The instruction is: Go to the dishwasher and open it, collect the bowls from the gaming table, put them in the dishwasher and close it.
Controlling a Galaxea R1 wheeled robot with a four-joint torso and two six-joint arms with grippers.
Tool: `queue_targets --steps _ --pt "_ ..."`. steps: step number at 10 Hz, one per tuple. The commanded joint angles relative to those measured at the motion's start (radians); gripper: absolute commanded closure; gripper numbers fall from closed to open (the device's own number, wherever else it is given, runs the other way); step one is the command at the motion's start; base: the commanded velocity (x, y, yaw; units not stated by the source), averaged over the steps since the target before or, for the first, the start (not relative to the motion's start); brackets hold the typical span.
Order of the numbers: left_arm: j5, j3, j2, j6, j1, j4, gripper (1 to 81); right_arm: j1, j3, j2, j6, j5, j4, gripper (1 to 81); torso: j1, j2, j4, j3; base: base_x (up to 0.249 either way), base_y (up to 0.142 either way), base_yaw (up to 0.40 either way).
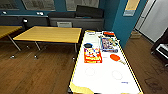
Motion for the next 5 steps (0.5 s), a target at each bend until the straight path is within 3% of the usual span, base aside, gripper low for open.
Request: queue_targets --steps 1,3,5 --pt "0.016 -0.012 -0.054 0.027 -0.013 -0.011 81.1 0.014 -0.007 -0.043 -0.002 -0.117 -0.031 81.1 0.000 0.000 0.000 0.000 0.000 0.000 0.000" --pt "-0.045 -0.035 -0.051 0.027 0.011 0.017 81.1 -0.002 -0.015 -0.049 -0.010 -0.121 -0.032 81.1 0.000 0.000 0.000 0.000 0.000 0.000 0.000" --pt "-0.044 -0.073 -0.027 0.027 0.027 0.018 81.1 -0.003 -0.017 -0.049 -0.013 -0.121 -0.032 81.1 0.000 0.000 0.000 0.075 0.000 0.000 0.000"
